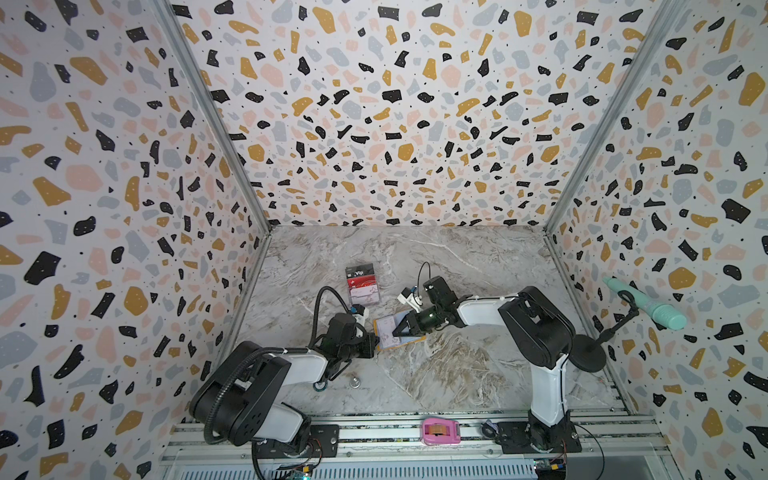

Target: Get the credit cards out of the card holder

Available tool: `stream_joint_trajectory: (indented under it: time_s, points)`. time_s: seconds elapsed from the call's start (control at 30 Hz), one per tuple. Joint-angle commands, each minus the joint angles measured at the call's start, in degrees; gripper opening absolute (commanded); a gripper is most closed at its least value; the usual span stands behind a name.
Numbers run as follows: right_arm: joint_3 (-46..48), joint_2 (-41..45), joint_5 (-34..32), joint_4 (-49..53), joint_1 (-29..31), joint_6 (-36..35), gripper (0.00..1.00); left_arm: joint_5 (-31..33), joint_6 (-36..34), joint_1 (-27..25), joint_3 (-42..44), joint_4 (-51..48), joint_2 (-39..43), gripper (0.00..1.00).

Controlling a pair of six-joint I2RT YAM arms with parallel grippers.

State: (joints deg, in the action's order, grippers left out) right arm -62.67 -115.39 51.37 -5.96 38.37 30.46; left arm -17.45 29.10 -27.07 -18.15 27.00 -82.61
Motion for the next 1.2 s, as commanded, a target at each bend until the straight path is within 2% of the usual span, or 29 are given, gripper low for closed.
stream_joint_trajectory:
  time_s: [0.0,0.27,0.77,0.97,1.17]
  points:
    - [-3.5,-0.5,-0.7,4.3,2.3,-3.2,0.26,2.6,-1.2,-0.7,0.7,-7.8,-2.5,0.00]
    - [-6.7,1.0,-8.8,12.4,2.7,-7.6,0.27,2.8,-1.2,-0.8,0.5,-8.0,-2.7,0.00]
    - [-6.5,2.5,-1.1,11.6,-0.2,-8.0,0.26,3.2,-1.1,-0.9,0.7,-8.0,-2.6,0.00]
    - [-6.8,2.0,-0.5,11.9,-0.3,-8.1,0.26,3.2,-1.1,-0.9,0.7,-8.0,-2.5,0.00]
    - [-6.9,2.3,-0.7,12.5,-0.7,-8.5,0.31,3.2,-1.1,-1.0,0.7,-8.0,-2.5,0.00]
